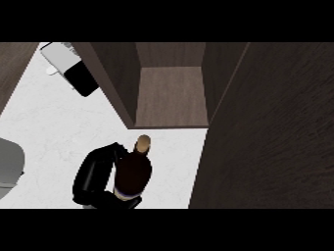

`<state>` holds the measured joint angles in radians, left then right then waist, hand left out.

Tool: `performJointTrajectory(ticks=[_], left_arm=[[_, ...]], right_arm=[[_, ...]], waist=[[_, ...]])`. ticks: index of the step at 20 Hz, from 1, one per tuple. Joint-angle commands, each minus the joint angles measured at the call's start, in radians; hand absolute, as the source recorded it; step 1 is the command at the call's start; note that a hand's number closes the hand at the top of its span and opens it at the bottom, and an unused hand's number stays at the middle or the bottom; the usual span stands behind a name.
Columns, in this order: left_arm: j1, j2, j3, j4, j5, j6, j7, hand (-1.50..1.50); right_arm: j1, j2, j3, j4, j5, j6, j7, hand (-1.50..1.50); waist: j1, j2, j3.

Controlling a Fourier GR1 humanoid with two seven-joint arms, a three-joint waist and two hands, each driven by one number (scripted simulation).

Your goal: Pick up the wine, place it into the cabinet and close the cabinet

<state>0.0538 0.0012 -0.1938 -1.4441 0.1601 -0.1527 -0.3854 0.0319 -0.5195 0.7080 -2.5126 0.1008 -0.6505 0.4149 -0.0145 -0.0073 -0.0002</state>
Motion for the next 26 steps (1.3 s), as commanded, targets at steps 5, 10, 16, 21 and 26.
performJointTrajectory(ticks=[5,10,16,21,26], left_arm=[[-0.108,-0.001,-0.143,-0.024,-0.019,0.306,0.013,1.50],[-0.103,0.016,-0.058,-0.021,-0.047,0.267,0.045,1.50],[-0.287,0.000,-0.045,0.151,-0.079,0.330,0.053,1.50],[-0.412,0.000,0.012,0.294,-0.057,0.313,0.011,1.50],[-0.520,-0.001,-0.052,0.320,-0.010,0.395,0.135,1.50]], right_arm=[[0.035,-0.041,-0.001,-0.196,0.050,-0.011,0.062,-1.50],[0.183,-0.085,0.048,-0.210,0.055,-0.017,-0.072,-1.50],[0.108,-0.085,-0.024,-0.221,-0.008,-0.011,-0.015,-1.50],[0.160,-0.109,-0.005,-0.205,-0.026,0.008,-0.076,-1.50],[0.199,-0.129,-0.048,-0.205,-0.070,0.021,-0.138,-1.50]], waist=[[-0.006,0.003,-0.001],[-0.006,0.001,0.001],[-0.007,0.006,-0.001],[-0.011,0.007,0.000],[-0.013,0.004,0.001]])
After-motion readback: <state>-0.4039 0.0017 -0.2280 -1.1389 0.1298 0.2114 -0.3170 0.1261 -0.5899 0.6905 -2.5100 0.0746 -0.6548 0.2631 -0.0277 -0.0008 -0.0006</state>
